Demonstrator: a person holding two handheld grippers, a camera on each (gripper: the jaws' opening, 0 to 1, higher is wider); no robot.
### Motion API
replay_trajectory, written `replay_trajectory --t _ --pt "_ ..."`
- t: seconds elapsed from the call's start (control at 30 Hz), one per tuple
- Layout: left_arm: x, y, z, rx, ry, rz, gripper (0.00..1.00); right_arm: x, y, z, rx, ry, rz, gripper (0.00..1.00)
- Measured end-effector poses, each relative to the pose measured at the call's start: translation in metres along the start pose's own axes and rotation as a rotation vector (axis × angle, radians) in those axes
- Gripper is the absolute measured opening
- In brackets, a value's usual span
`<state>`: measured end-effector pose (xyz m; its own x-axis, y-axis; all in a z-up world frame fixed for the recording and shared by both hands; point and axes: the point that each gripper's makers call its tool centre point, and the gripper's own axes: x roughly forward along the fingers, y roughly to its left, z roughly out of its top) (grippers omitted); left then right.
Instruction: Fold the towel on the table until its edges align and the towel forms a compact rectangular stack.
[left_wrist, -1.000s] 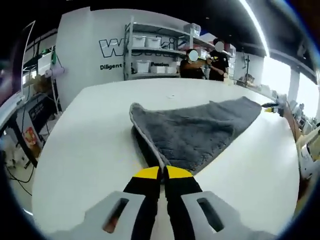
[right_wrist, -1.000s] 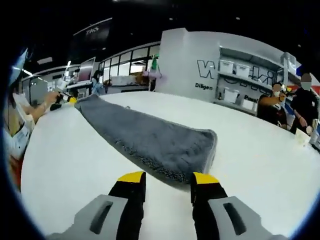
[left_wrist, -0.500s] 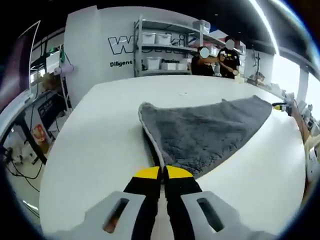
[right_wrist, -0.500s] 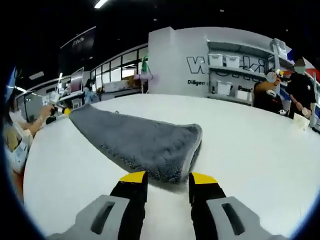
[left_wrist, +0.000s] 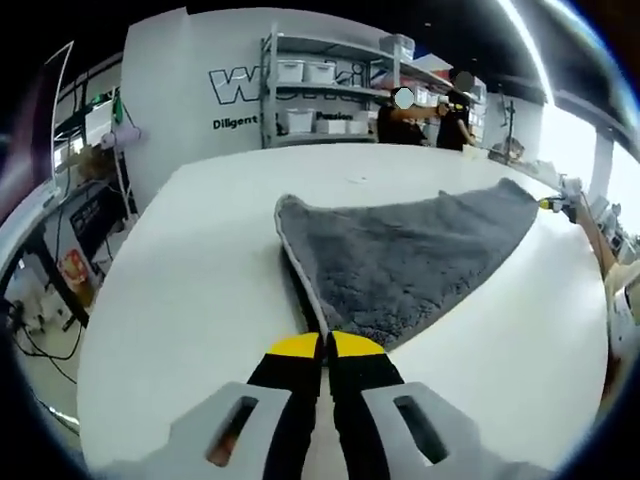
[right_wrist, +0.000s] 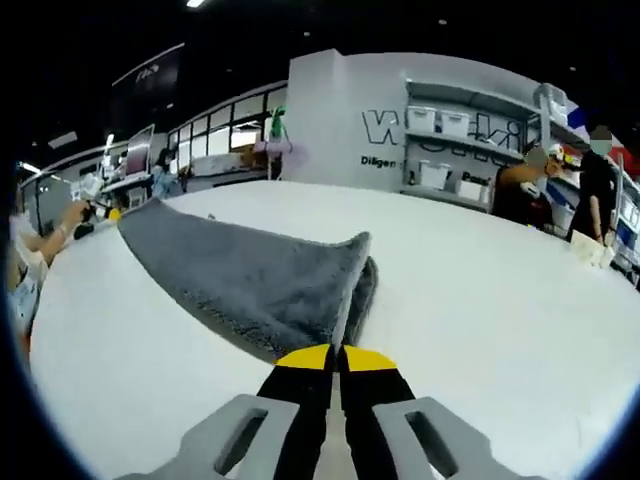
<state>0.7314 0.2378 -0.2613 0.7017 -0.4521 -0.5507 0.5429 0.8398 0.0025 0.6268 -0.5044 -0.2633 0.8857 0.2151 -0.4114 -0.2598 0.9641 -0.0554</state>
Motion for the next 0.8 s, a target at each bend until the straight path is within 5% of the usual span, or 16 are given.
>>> replay_trajectory --t 0.07,0.37,0.63,0.8 --pt "0.001 -0.013 -0.001 -0.001 0.0 -0.04 0.02 -0.004 -0.003 0.004 0.088 -0.06 0.02 0.0" --pt "0.001 -0.032 -0.003 0.06 0.026 -0.071 0.02 -0.007 -0.015 -0.001 0.038 -0.022 -0.055 0.0" --pt "-0.002 -0.079 -0.006 0.073 0.018 -0.212 0.02 -0.022 -0.06 -0.017 0.012 0.07 -0.241 0.0" --pt "-0.001 -0.115 -0.007 0.126 0.034 -0.298 0.02 -0.034 -0.085 -0.022 -0.137 0.193 -0.394 0.0"
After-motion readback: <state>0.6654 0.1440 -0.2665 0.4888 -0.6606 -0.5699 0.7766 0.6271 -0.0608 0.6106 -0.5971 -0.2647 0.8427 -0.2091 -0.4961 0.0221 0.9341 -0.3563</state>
